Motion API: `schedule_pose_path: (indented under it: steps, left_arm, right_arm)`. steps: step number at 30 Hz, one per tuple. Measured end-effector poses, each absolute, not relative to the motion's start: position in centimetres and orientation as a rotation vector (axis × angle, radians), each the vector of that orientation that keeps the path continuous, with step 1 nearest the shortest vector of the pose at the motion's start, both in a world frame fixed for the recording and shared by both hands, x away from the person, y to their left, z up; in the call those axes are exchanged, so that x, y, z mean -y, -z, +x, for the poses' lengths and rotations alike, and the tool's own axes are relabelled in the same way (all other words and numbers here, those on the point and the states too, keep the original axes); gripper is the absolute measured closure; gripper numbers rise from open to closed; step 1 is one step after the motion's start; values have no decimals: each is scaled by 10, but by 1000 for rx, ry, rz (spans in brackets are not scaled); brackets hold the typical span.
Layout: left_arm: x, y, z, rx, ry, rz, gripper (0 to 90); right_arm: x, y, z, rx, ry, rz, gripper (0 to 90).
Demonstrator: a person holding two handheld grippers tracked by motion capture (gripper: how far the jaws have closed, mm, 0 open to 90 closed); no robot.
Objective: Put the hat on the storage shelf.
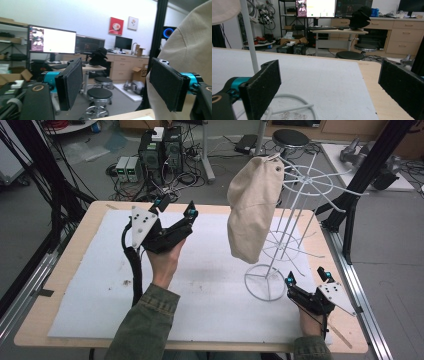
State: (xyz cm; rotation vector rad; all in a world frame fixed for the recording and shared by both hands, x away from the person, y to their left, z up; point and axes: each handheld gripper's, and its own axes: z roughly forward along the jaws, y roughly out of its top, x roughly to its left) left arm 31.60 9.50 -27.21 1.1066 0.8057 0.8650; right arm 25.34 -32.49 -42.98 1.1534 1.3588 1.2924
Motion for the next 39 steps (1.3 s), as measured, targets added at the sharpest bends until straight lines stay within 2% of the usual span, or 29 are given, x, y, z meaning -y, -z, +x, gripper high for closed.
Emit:
schedule_pose_path:
  steps: [21, 27, 39]
  left_arm:
    - [-164, 308, 306, -957, -981, 1083, 273]
    - [-178, 318, 303, -1002, -968, 1066, 269]
    - [-200, 340, 291, -1076, -1018, 1128, 255]
  right_arm:
    - [324, 430, 254, -1357, -1289, 1159, 34]
    - [324, 430, 254, -1360, -1283, 1153, 34]
    - [324, 430, 254, -1360, -1286, 1156, 34]
